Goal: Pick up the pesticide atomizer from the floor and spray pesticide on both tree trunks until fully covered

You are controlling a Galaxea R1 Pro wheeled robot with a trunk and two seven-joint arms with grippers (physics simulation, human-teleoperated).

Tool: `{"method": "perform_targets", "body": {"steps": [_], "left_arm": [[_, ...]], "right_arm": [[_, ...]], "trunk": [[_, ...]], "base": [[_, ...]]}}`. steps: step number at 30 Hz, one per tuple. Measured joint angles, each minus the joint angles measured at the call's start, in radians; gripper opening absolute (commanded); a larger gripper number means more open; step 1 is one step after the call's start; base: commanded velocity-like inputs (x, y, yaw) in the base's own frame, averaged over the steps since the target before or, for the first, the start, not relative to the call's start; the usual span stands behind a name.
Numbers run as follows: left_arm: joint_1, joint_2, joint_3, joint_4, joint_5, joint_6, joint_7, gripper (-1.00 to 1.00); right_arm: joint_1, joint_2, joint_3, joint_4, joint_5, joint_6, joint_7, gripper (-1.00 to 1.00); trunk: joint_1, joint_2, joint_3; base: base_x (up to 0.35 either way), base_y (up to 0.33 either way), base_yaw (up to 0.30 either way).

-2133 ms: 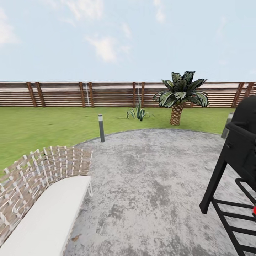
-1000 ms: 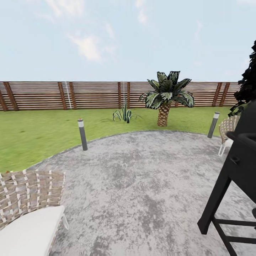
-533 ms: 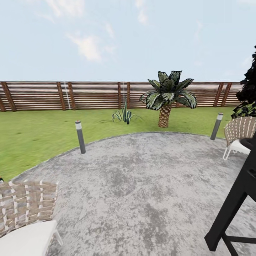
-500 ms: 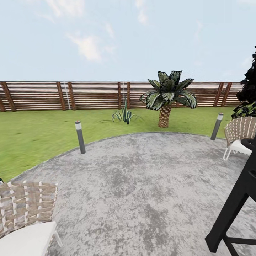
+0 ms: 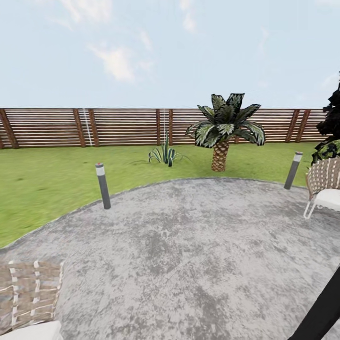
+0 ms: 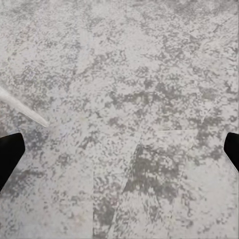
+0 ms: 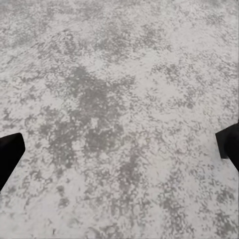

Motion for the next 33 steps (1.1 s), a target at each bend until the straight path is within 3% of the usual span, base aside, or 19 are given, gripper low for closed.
{"method": "perform_targets", "body": {"steps": [33], "left_arm": [[0.000,0.002,0.000,0.000,0.000,0.000,0.000,1.00]], "right_arm": [[0.000,0.000,-0.001,-0.001,0.001,0.000,0.004,1.00]], "trunk": [[0.000,0.000,0.000]], "base": [[0.338,0.000,0.000]]}}
